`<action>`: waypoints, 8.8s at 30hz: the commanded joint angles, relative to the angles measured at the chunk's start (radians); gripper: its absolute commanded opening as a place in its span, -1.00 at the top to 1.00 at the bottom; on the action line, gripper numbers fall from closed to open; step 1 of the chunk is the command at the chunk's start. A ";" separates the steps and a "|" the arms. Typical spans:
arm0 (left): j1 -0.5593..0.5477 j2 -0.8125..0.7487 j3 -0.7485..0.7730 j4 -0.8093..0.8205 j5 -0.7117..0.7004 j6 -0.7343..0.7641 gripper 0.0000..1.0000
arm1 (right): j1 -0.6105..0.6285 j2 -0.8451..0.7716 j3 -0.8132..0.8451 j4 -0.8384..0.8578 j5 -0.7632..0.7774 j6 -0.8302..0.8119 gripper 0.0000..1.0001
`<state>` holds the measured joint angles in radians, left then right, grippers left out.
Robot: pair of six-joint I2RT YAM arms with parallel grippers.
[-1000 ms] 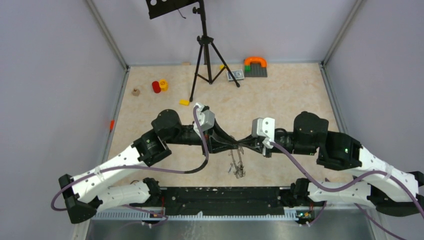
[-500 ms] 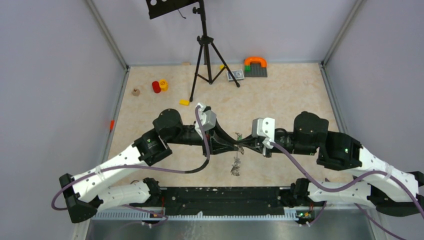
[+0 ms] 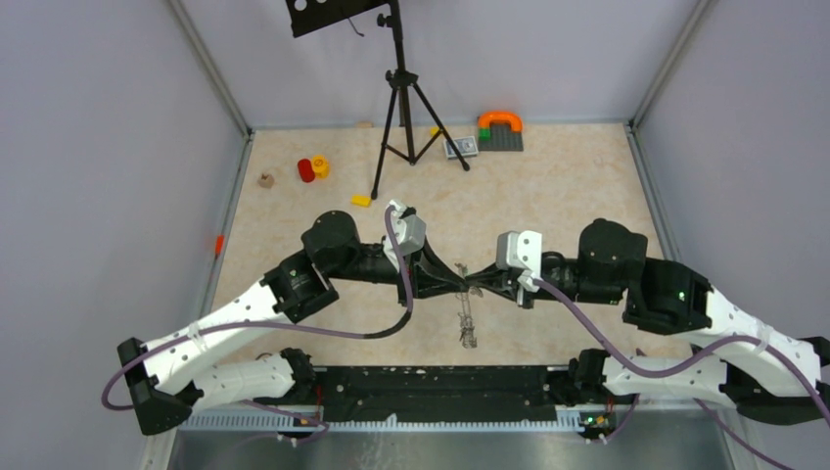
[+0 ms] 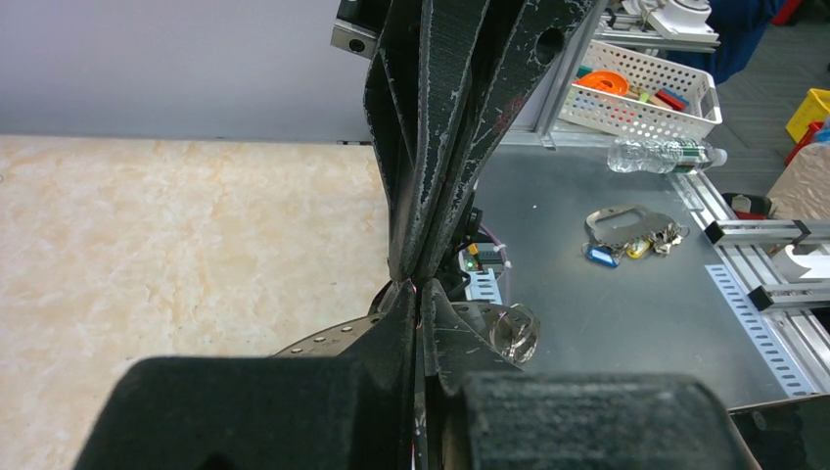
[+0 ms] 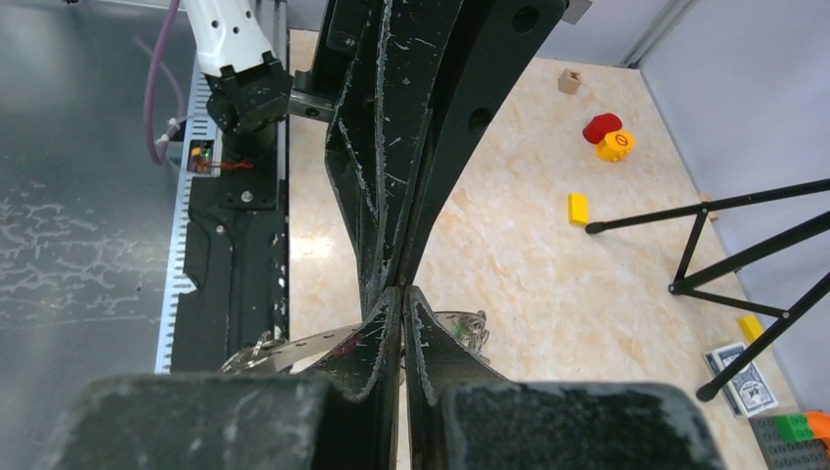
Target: Remove the keys from the keyring
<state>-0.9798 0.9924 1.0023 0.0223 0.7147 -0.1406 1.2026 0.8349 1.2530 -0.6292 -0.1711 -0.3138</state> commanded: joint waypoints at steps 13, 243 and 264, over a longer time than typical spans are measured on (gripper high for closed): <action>0.001 -0.055 -0.014 0.046 -0.074 0.015 1.00 | 0.007 -0.134 -0.096 0.279 0.014 0.071 0.42; 0.000 -0.207 -0.165 0.344 -0.007 -0.026 1.00 | 0.007 -0.203 -0.557 0.981 -0.041 0.428 0.40; 0.000 -0.199 -0.154 0.335 0.014 -0.027 1.00 | 0.006 -0.152 -0.513 0.933 -0.054 0.410 1.00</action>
<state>-0.9749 0.7937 0.8314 0.2882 0.7074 -0.1585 1.2026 0.6434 0.6895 0.3191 -0.2310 0.1081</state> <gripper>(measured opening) 0.004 0.009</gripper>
